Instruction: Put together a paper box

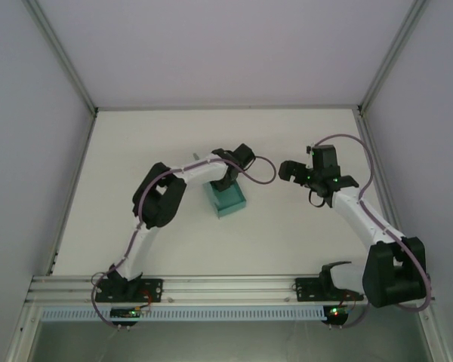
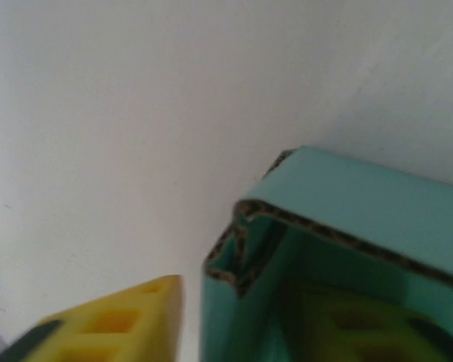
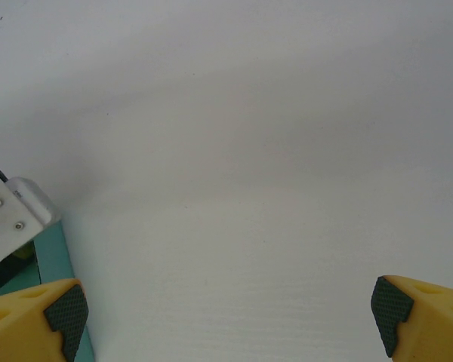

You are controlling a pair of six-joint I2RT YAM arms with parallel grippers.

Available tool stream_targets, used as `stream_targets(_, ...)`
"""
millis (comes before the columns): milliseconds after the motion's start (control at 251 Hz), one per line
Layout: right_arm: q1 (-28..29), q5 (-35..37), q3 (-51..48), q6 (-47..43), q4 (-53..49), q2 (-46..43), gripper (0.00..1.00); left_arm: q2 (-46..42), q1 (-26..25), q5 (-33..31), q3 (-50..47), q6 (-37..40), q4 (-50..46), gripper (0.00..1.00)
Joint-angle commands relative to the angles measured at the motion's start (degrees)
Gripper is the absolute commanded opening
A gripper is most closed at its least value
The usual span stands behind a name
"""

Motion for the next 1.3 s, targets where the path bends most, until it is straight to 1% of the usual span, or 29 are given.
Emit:
stream_targets(0,-0.6,-2.7,0.1,0.8,-0.7,0.0,0.99,-1.4,0.3,4.8,-0.4,1.2,-0.5,0.54)
stream_targets(68,-0.6,-3.2,-0.1,0.5,-0.9,-0.4,0.99,-4.3,0.3,6.5,-1.1,2.4,-0.7,0.65)
stream_targets(204,-0.7,-4.3,-0.7,0.1,-0.4,-2.2,0.99,-10.1,0.2,10.6,-2.4,4.6,-2.5,0.8)
stream_targets(239,-0.7,-5.0,-0.7,-0.6,-0.5,-2.5,0.99,-11.7,0.2,12.0,-2.9,5.3,-3.0,0.88)
stream_targets(267,-0.6,-5.8,-0.6,-1.1,-0.3,-2.7,0.99,-13.1,0.1,13.1,-3.5,5.9,-3.2,0.97)
stream_targets(283,-0.7,-6.0,-0.5,-1.4,-0.2,-2.7,0.99,-13.9,0.1,13.5,-3.8,6.1,-3.2,1.0)
stream_targets(367,-0.4,-6.2,0.5,-4.9,0.4,-2.7,0.99,-17.9,0.0,16.7,-5.4,7.1,-2.4,1.0)
stream_targets(503,0.7,-10.7,1.9,-11.5,3.1,-0.8,0.99,-23.4,0.1,20.4,-7.0,6.2,2.2,0.99)
stream_targets(583,2.2,-13.6,4.3,-15.9,4.6,2.5,0.99,-26.4,1.2,21.2,-6.5,2.4,5.4,0.99)
stream_targets(674,5.0,-17.9,9.6,-22.5,4.2,9.3,0.99,-30.1,4.8,23.2,-5.6,-5.9,8.2,0.99)
stream_targets(762,8.2,-20.8,17.4,-31.6,0.4,18.0,0.98,-34.4,10.4,25.8,-6.0,-15.0,9.3,0.99)
stream_targets(834,11.4,-21.8,24.7,-41.4,-4.9,25.3,0.96,-38.3,16.0,30.4,-8.8,-20.5,9.4,0.99)
stream_targets(890,14.3,-20.8,30.4,-49.5,-9.8,30.9,0.95,-41.5,20.2,31.3,-12.9,-24.6,11.6,0.99)
stream_targets(962,17.3,-21.6,37.4,-63.8,-18.0,37.7,0.93,-45.0,24.9,32.1,-19.0,-28.4,12.7,0.99)
stream_targets(1010,18.6,-22.2,41.4,-68.7,-21.1,41.8,0.92,-46.9,27.6,32.5,-23.4,-30.5,13.3,0.99)
stream_targets(1058,19.3,-23.3,46.1,-73.1,-24.5,45.6,0.92,-48.6,29.2,33.2,-27.9,-32.1,14.4,0.99)
stream_targets(1101,19.8,-25.7,50.3,-78.4,-28.7,48.8,0.87,-50.0,30.5,33.6,-31.7,-33.6,15.4,0.99)
stream_targets(1205,21.2,-24.8,58.9,-81.4,-34.5,55.5,0.84,-52.9,32.1,34.1,-39.2,-36.4,17.8,0.99)
stream_targets(1297,22.3,-22.4,64.2,-81.2,-37.2,60.1,0.75,-54.5,32.9,33.8,-42.9,-38.0,18.7,1.0)
